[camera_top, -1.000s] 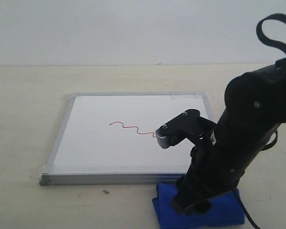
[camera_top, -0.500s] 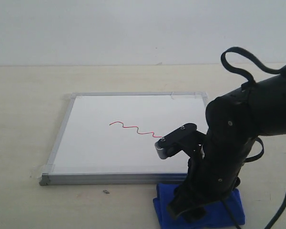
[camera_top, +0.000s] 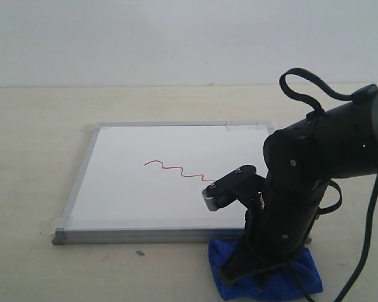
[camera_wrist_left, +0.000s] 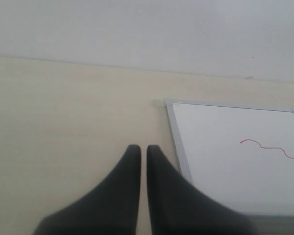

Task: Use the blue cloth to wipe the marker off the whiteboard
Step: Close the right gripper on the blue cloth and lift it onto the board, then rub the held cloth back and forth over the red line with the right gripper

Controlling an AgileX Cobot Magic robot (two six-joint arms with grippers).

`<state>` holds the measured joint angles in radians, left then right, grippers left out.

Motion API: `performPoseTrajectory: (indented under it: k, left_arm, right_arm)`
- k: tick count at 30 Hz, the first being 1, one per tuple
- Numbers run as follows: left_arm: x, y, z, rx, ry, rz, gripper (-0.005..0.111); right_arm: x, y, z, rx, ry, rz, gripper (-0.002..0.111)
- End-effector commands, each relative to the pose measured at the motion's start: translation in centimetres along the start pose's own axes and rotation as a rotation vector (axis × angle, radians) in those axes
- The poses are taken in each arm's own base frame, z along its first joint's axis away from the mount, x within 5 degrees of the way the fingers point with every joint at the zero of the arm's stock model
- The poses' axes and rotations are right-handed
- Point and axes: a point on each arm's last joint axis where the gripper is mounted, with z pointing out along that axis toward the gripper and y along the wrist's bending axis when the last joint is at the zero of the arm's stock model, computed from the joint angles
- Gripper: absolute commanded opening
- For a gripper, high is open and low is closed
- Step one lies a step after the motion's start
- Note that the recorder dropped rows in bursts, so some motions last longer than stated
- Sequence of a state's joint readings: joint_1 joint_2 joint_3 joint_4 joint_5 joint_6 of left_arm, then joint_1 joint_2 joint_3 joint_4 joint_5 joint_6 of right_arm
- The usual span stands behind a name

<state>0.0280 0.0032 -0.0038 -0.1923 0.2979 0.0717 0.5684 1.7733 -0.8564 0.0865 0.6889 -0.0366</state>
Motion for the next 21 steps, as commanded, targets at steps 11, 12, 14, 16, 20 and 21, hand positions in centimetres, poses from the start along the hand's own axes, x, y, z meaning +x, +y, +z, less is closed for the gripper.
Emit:
performPoseTrajectory:
  k: [11,12,14,16,20,21]
  left_arm:
    - [0.1,0.0,0.0,0.0,-0.003,-0.003,0.004]
    - [0.1,0.0,0.0,0.0,-0.003,-0.003,0.004]
    - [0.1,0.0,0.0,0.0,-0.003,-0.003,0.004]
    - [0.1,0.0,0.0,0.0,-0.003,-0.003,0.004]
    - [0.1,0.0,0.0,0.0,-0.003,-0.003,0.004]
    - [0.1,0.0,0.0,0.0,-0.003,-0.003,0.004]
  right_arm:
    - [-5.9,0.3,-12.6,0.067,-0.369,-0.087,0.0]
    - [-6.4,0.3,-13.0,0.065,-0.413,-0.08,0.0]
    - [-7.4,0.4,-13.4,0.06,-0.468,-0.061,0.0]
    - [-8.4,0.4,-13.2,0.06,-0.495,-0.06,0.0]
    - [-11.1,0.3,-11.3,0.062,-0.464,-0.053,0.0]
    - [-11.8,0.3,-10.6,0.062,-0.45,-0.053,0.0]
